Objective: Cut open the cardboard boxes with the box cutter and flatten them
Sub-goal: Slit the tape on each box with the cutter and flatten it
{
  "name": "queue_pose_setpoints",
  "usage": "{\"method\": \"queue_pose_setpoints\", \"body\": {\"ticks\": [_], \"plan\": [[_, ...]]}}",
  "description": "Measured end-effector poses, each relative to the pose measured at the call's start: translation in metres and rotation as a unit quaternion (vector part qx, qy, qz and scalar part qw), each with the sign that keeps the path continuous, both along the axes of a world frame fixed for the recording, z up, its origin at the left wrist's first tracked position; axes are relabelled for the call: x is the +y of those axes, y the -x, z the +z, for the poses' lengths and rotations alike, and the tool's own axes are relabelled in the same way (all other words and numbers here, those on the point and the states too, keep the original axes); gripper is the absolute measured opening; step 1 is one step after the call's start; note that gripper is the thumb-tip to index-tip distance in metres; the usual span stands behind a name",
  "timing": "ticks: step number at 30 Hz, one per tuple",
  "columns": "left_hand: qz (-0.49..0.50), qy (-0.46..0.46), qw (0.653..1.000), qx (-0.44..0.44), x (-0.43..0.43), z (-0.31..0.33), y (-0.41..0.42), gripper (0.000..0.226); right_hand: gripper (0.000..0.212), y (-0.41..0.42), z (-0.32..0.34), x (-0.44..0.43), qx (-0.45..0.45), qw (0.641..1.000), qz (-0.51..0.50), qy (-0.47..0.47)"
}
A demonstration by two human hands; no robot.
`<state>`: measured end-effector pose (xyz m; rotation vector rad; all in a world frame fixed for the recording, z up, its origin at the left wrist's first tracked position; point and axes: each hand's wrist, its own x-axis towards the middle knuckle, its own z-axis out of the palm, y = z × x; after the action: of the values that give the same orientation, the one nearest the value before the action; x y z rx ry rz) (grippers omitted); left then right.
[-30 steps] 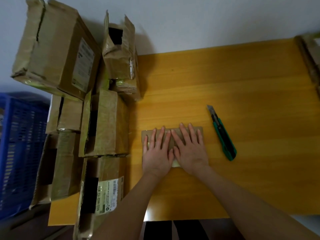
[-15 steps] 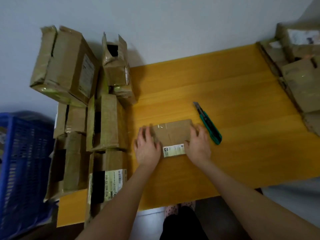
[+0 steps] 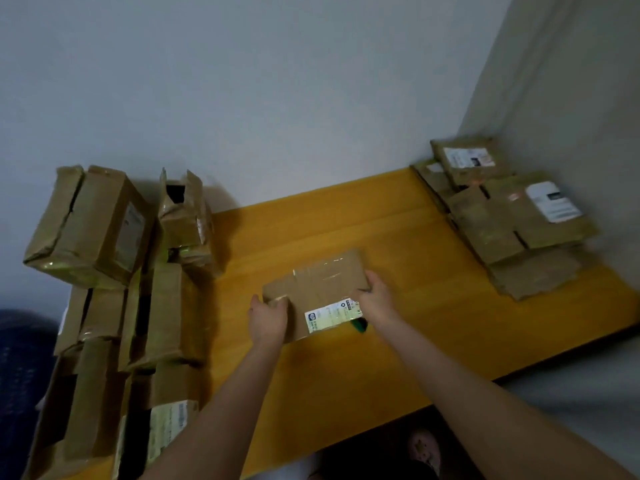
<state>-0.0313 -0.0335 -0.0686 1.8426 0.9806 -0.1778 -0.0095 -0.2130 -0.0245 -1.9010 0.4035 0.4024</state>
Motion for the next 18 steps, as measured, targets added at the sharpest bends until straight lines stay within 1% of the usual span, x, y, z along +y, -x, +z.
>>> {"method": "queue_pose_setpoints", "body": {"ticks": [2,4,8,11,13,15,17,18], "plan": [[-0.014,0.019,1.000,-0.020,-0.026,0.017,-0.018,0.044,0.040,-0.015,0.008,-0.028,-0.019,1.000,-0.008,-0.004],[-0.028,0.024,0.999,-0.033,-0.057,0.030,-0.035,0.036,0.041,-0.034,0.013,-0.063,-0.042,0.999,-0.015,0.015],[-0.035,0.027,0.997,-0.063,-0.127,0.042,-0.075,0.040,0.040,-0.078,0.019,-0.142,-0.076,0.995,-0.030,0.061],[-0.009,0.053,0.996,-0.069,-0.188,0.051,-0.104,0.029,0.041,-0.110,0.020,-0.204,-0.064,0.993,-0.025,0.092],[0.014,0.086,0.994,-0.071,-0.231,0.057,-0.118,0.029,0.040,-0.126,0.023,-0.245,-0.053,0.994,-0.026,0.095],[0.019,0.129,0.988,-0.083,-0.269,0.062,-0.133,0.037,0.038,-0.145,0.026,-0.284,-0.053,0.993,-0.038,0.098],[0.009,0.162,0.983,-0.081,-0.306,0.067,-0.146,0.037,0.035,-0.163,0.029,-0.320,-0.054,0.990,-0.037,0.122],[0.007,0.165,0.983,-0.076,-0.322,0.068,-0.153,0.036,0.035,-0.171,0.032,-0.335,-0.054,0.987,-0.035,0.144]]}}
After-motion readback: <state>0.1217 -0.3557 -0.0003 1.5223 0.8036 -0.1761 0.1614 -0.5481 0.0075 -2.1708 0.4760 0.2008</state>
